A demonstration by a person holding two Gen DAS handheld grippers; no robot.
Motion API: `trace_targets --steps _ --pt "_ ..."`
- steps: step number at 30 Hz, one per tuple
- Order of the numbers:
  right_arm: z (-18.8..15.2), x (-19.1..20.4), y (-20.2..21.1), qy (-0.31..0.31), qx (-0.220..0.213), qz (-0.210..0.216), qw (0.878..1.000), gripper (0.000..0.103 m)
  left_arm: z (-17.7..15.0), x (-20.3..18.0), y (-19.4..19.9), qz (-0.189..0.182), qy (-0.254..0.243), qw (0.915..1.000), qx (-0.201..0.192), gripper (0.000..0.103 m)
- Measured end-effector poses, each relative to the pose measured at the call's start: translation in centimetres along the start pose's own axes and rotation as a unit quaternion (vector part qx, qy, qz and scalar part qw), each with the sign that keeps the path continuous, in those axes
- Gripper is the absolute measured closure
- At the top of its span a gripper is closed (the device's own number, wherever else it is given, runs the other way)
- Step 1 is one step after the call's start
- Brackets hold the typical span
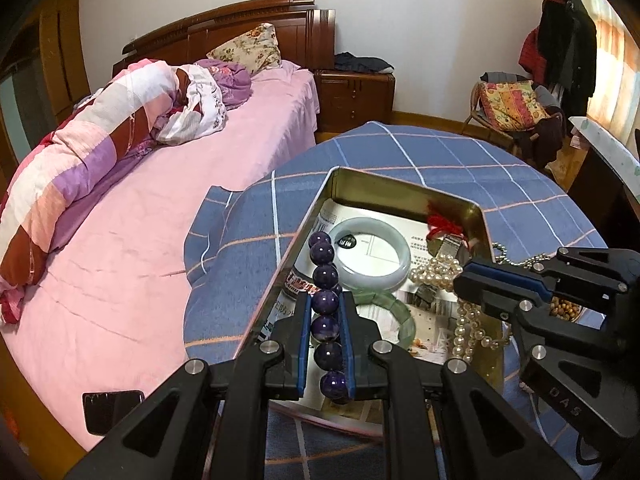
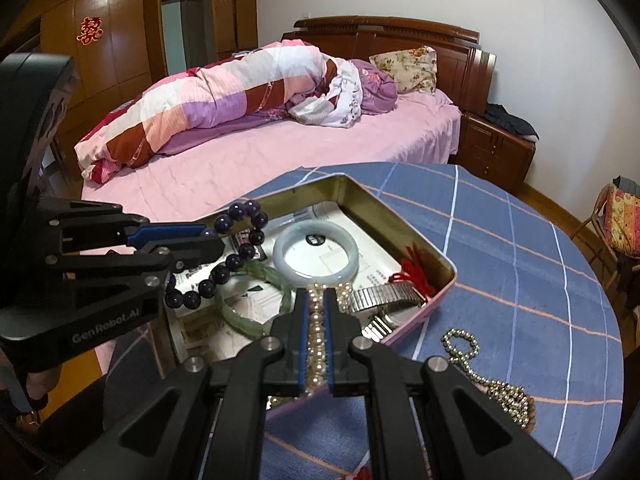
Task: Organize jewelry
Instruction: 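Open the left tool to drop the bracelet into the tin while the right tool releases the pearls, then move both tools back to the pile and grasp the red knot charm with the left tool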
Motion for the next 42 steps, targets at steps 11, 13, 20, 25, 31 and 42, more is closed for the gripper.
trace_targets --steps 11,13,20,25,31,42 --pt "0.0 -0.7 0.9 -0.018 -0.016 0.014 1.000 0.048 0.4 0.2 0.5 0.013 0.013 0.9998 -0.008 0.043" --pt "0.0 -1.2 1.7 -0.018 -0.021 0.008 1.000 0.048 0.7 0.1 1.2 0.028 0.003 0.9994 -0.022 0.036" --pt "-2.2 -6.1 6.4 -0.054 -0.036 -0.033 0.997 0.037 1.3 -0.6 3.0 0.041 -0.002 0.9982 -0.043 0.036" --pt "-5.5 -10.3 9.6 -0.102 -0.038 -0.069 0.992 0.033 1.2 -3.6 4.7 0.036 -0.023 0.9973 -0.059 0.036" --pt "-8.7 -12.2 11.2 -0.129 -0.034 -0.086 0.987 0.025 0.0 -9.4 7.0 0.001 -0.074 0.9947 -0.072 0.036" --pt "-12.1 -12.9 12.7 -0.144 -0.030 -0.096 0.985 0.021 -4.6 -17.3 7.3 -0.058 -0.132 0.9889 -0.035 0.036"
Point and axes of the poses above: each gripper's, at about its wrist camera, not at the fingertips, and y roughly against the way its jaws point, x to its left, z to its top, the point moved 9 cm from there along -y, roughly the way its jaws point, and after that the axes turned 7 degrees about z, right-handed, at the moved point
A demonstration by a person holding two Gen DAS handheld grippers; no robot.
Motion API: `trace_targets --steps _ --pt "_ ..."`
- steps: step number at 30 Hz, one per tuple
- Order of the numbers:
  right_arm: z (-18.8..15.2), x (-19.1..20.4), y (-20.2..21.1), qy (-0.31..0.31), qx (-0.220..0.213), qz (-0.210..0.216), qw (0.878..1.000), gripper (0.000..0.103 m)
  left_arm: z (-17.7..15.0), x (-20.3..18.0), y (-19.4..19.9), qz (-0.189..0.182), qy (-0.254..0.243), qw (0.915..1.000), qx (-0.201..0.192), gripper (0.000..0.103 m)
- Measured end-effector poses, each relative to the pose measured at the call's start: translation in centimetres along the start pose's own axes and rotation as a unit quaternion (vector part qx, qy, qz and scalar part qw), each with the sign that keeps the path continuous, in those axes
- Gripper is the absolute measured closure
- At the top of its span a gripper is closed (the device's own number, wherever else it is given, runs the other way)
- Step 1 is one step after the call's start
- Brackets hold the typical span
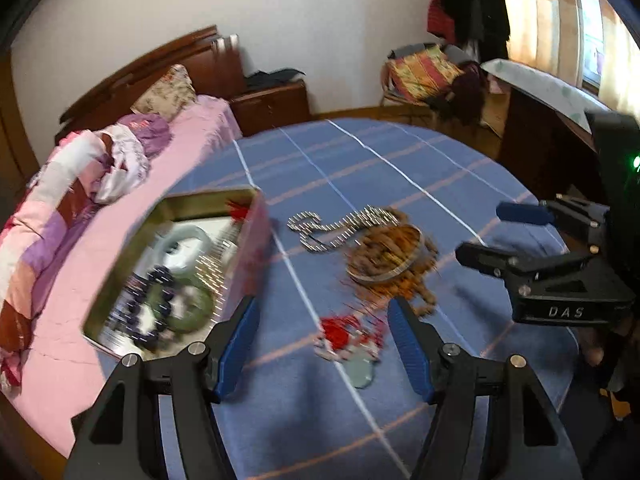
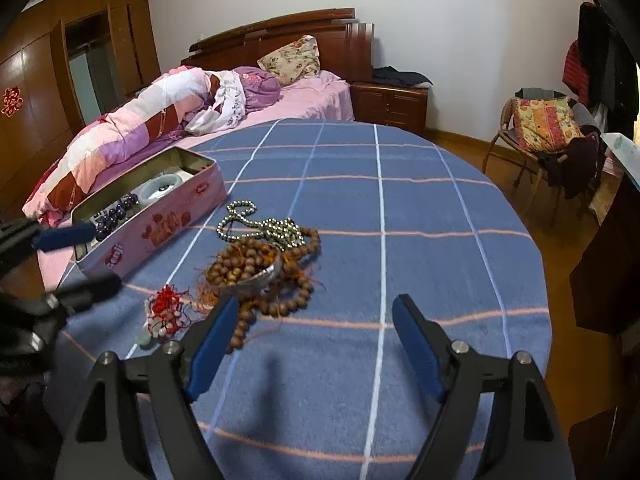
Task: Organize jewelry
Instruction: 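Move both tools back to the pile and grasp the red knot charm with the left tool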
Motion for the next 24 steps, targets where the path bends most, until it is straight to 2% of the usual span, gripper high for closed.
trace_targets --steps 9,10,12,14,17,22,24 --pt "-0.2 -0.7 -0.3 -0.011 -0.001 -0.002 1.000 0.021 -2.4 -2.1 -2.8 -0.039 0.008 0.9977 0.055 0.037" --pt "-0.2 -0.7 -0.3 -0.011 -0.001 -0.002 1.000 0.021 -2.5 -2.0 -3.1 -0.042 0.012 0.9973 0.059 0.040" --pt "-0.2 -0.5 -0.3 -0.011 -0.002 -0.001 1.000 0.020 -3.0 -2.1 -3.7 -0.048 0.010 0.9962 0.071 0.074" --pt "-0.1 -0.4 -0.5 -0.012 -0.004 0.000 1.000 0.020 -3.2 -2.4 -4.1 -0.066 0.013 0.9951 0.073 0.089" --pt "0.2 0.1 -0.7 -0.013 -0.005 0.004 1.000 0.021 -2.9 -2.8 -4.0 -0.068 0.010 0.9953 0.068 0.098" --pt "1.1 1.0 -1.2 -0.013 -0.010 0.014 1.000 0.022 -1.4 -2.2 -3.0 -0.042 0.008 0.9986 0.031 0.099" --pt "1.4 1.4 -1.6 -0.015 -0.005 0.024 1.000 0.040 -0.5 -1.5 -2.3 -0.029 0.014 0.9994 0.011 0.099"
Point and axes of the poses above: each gripper's, at about its wrist camera, not at the fingertips, and y roughly against the way its jaws point, x to its left, z to its top, the point moved 9 cm from there along -y, roughly the way its jaws point, and after that the axes turned 7 degrees about z, right-handed, at the moved point
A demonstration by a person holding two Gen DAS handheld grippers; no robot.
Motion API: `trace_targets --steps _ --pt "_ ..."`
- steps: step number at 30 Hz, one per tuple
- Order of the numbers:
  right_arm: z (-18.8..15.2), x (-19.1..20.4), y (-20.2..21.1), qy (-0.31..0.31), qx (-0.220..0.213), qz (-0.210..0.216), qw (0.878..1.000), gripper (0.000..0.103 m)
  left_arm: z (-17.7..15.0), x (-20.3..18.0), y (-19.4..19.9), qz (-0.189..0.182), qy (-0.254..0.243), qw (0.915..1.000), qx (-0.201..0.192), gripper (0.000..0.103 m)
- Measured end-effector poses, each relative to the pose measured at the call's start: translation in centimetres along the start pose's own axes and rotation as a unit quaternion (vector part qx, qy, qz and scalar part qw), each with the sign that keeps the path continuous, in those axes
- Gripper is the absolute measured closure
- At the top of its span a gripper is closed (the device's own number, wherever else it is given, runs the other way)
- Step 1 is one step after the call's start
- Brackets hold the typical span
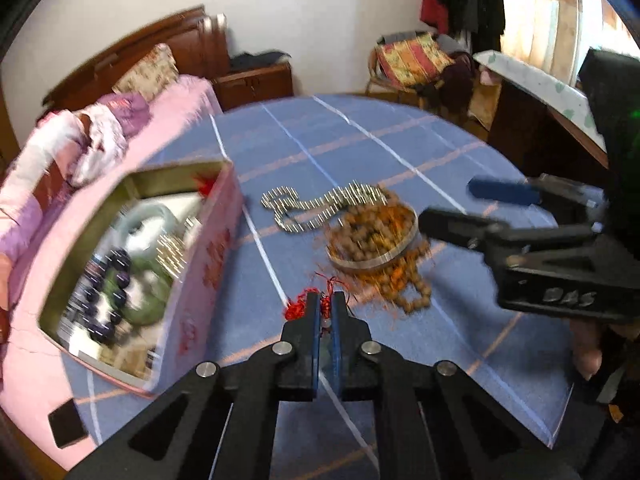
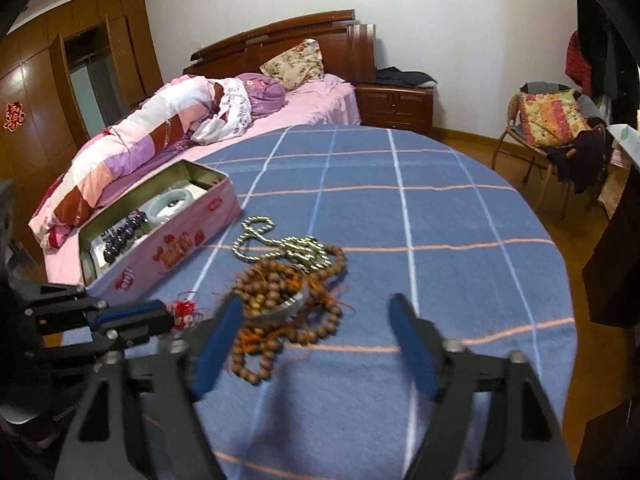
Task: Organize jewelry
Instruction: 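Move both tools back to the pile and grasp the red knot charm with the left tool, then grasp the silver hoop bangle with the right tool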
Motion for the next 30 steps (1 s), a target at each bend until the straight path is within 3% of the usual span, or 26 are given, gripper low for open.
trace_targets --steps 2,6,13,14,16,18,20,30 --pt "0.1 0.3 -0.7 -0.002 0.010 0.006 1.000 0.049 0.7 0.9 0.5 0.011 0.004 0.9998 -0.014 0.099" --pt "0.1 0.8 -1.4 -0.012 0.020 0.013 1.000 0.056 1.4 2.6 0.7 0.035 0.011 0.9990 -0.026 0.099" --pt "-0.5 0.9 -2.3 -0.036 0.042 0.031 0.998 0.061 1.5 4.0 0.1 0.047 0.028 0.9981 -0.026 0.099" --pt "-0.6 1.0 -2.4 -0.040 0.044 0.038 0.997 0.067 1.4 4.1 0.1 0.047 0.030 0.9982 -0.025 0.099" --pt "-0.8 1.0 -2.5 -0.044 0.046 0.044 0.997 0.069 1.4 4.1 0.1 0.046 0.032 0.9981 -0.024 0.099" --pt "-0.6 1.1 -2.2 -0.042 0.040 0.043 0.997 0.083 1.3 4.0 0.2 0.045 0.031 0.9982 -0.024 0.099" --pt "-0.6 1.2 -2.0 -0.036 0.038 0.041 0.998 0.089 1.3 3.8 0.3 0.044 0.030 0.9983 -0.025 0.099" --pt "0.1 2.4 -1.3 0.003 0.015 0.032 0.999 0.094 1.7 4.7 1.0 0.044 0.046 0.9975 -0.031 0.099"
Point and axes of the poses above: each gripper's, at about its wrist camera, not at the fingertips, and y roughly against the way its jaws point, x to its left, z to its top, the point moved 9 cm from there along -y, roughly the way its jaws point, and after that the axes turned 7 degrees about z, right-handed, at the moved point
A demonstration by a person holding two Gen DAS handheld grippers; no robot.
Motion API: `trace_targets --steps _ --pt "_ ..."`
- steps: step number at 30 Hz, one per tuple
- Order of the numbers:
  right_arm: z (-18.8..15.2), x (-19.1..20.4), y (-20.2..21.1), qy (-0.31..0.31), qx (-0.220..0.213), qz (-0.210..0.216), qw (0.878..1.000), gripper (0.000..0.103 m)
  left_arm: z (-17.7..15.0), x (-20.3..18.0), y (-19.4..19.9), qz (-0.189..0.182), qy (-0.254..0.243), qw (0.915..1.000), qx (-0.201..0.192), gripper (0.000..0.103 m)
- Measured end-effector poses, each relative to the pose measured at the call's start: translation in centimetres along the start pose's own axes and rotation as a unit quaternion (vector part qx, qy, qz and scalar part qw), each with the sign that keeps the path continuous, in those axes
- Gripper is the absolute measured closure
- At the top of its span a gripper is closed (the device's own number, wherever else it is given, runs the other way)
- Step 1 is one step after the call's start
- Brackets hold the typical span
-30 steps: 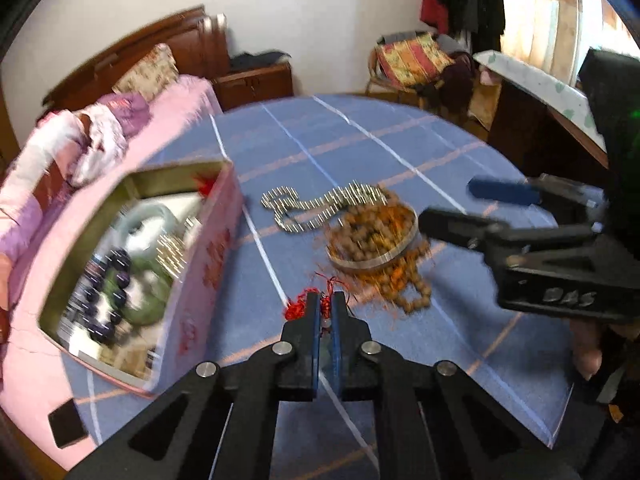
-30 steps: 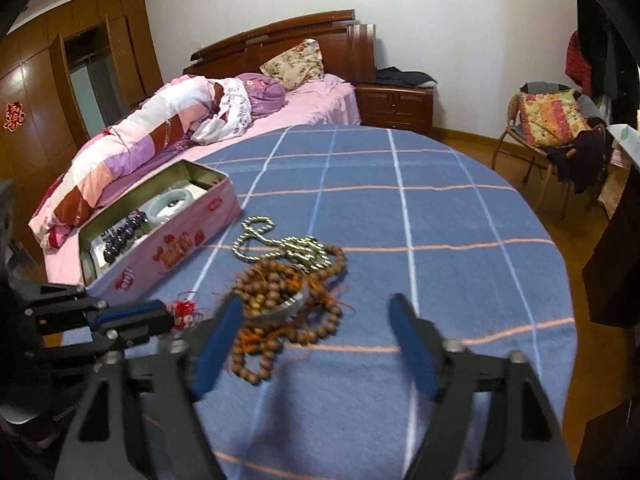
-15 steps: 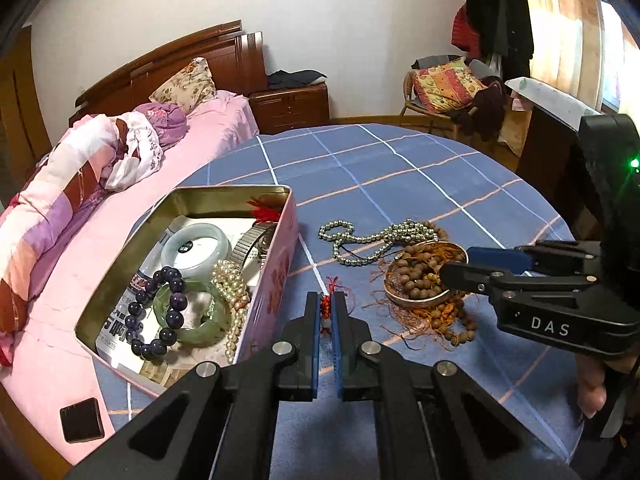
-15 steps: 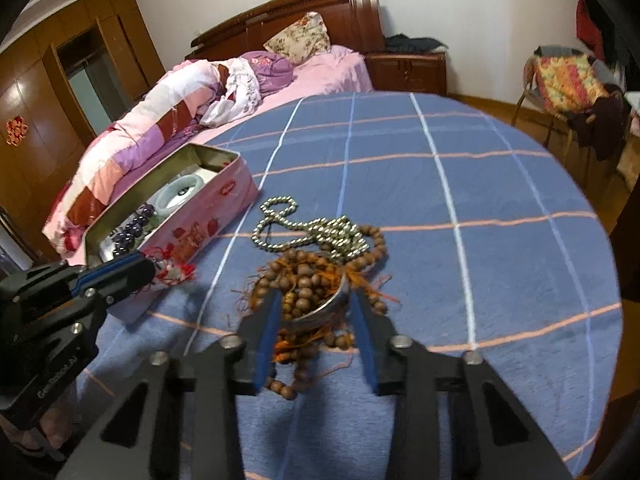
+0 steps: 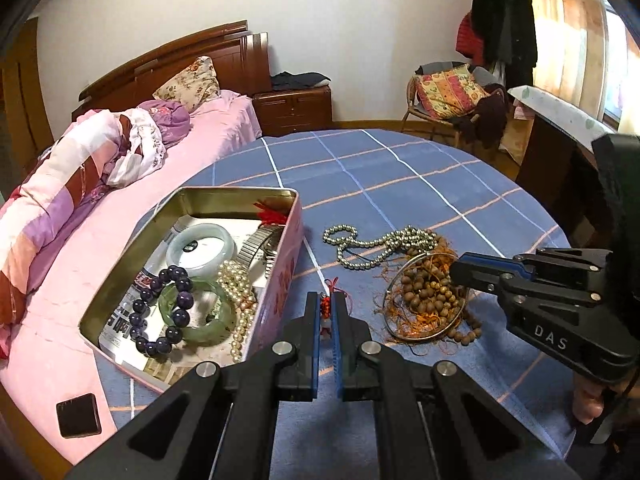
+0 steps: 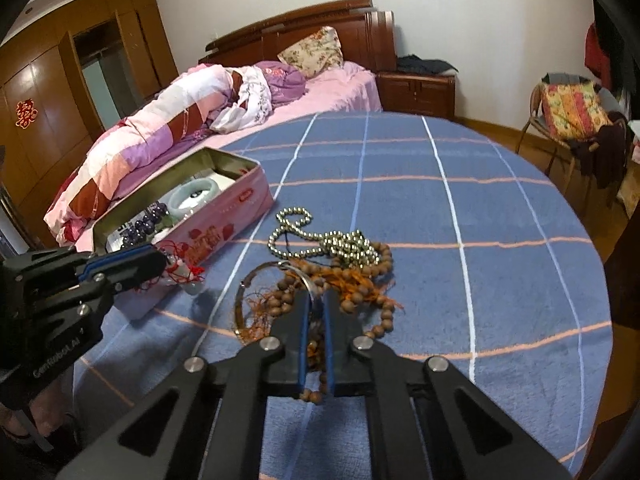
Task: Organize jewelry
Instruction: 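Grasp the silver hoop bangle with the right tool, then carry the red charm and silver hoop bangle over the pink tin with both tools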
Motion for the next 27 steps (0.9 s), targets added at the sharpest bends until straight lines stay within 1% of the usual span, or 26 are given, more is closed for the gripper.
trace_targets --steps 9,16,24,27 --pt "1.2 0.8 1.5 0.016 -0.026 -0.002 1.000 0.094 1.4 1.4 1.6 0.000 0.014 0.9997 -0.020 0.099" --pt "2.7 1.7 3.4 0.023 -0.055 0.004 0.998 0.094 2.4 2.5 2.8 0.004 0.025 0.9991 -0.035 0.099" --pt "4.3 2.7 4.2 0.033 -0.075 0.012 0.997 0.094 3.5 3.3 3.8 0.005 0.030 0.9983 -0.050 0.099" --pt "4.9 3.1 4.2 0.040 -0.079 0.014 0.996 0.094 4.0 4.0 3.8 0.011 0.030 0.9980 -0.054 0.099"
Point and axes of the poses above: each gripper's, at about its wrist camera, not at the fingertips, and y roughly against the way its jaws point, x to its left, z to its top, the point moved 9 cm from there along -y, roughly the way its jaws point, and after that the axes turned 7 degrees about z, right-handed, at the moved point
